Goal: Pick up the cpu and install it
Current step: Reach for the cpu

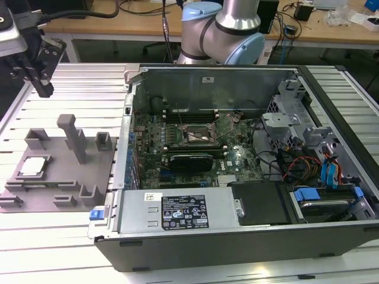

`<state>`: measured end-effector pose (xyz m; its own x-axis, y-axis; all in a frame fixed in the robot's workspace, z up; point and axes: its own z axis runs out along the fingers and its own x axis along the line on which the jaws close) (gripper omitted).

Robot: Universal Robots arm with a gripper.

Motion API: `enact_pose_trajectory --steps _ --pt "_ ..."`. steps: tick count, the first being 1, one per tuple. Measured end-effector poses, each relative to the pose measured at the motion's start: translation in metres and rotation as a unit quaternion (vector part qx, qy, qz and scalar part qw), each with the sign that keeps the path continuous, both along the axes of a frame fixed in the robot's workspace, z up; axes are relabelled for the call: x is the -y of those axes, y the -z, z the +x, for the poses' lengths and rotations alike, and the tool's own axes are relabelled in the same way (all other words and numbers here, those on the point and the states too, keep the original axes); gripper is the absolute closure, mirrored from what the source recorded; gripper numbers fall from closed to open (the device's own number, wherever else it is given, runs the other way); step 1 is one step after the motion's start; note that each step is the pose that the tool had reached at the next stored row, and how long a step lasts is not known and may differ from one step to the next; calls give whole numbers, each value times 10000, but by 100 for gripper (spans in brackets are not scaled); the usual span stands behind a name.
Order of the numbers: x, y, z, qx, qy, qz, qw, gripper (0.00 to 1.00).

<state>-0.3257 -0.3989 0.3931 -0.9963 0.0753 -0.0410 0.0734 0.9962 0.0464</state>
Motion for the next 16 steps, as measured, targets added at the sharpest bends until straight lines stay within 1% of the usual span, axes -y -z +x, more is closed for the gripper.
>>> enact_pose_trajectory --steps 3,6,16 --pt "0 7 -67 0 0 0 10000 89" --pt "0 22 -112 0 0 0 10000 89" --pt "-12 133 -254 0 0 0 10000 89"
